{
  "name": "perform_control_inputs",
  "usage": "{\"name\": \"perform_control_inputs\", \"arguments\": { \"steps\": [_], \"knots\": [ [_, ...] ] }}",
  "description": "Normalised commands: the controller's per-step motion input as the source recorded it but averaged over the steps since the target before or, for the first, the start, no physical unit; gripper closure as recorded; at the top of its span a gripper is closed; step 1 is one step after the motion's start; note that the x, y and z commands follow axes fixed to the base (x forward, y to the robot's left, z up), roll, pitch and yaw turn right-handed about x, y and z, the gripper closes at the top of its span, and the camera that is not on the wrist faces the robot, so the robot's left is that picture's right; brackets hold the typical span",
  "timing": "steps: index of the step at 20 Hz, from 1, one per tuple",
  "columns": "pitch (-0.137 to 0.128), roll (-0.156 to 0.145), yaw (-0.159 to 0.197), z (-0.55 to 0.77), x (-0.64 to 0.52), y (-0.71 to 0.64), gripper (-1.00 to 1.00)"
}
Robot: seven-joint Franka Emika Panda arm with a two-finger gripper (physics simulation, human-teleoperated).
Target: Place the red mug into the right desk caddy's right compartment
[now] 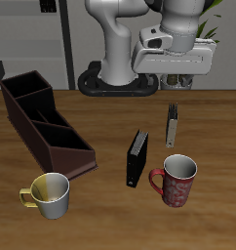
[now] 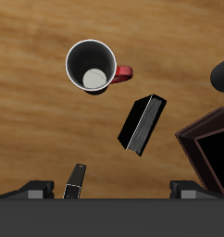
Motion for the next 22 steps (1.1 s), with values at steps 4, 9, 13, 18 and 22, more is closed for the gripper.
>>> {"name": "perform_control_inputs", "arguments": {
  "steps": [4,9,13,18,22],
  "knots": [
    [0.006,-0.009,-0.003,0.02,0.45,0.3,-1.0],
    [0.001,0.022,0.032,-0.04,0.41,0.37,-1.0],
    [-0.045,-0.005,0.0,0.08,0.42,0.22,-1.0],
    [0.014,0.026,0.016,-0.1,0.29,0.06,-1.0],
    [0.017,0.103,0.056,-0.17,0.39,0.01,-1.0]
  ]
}}
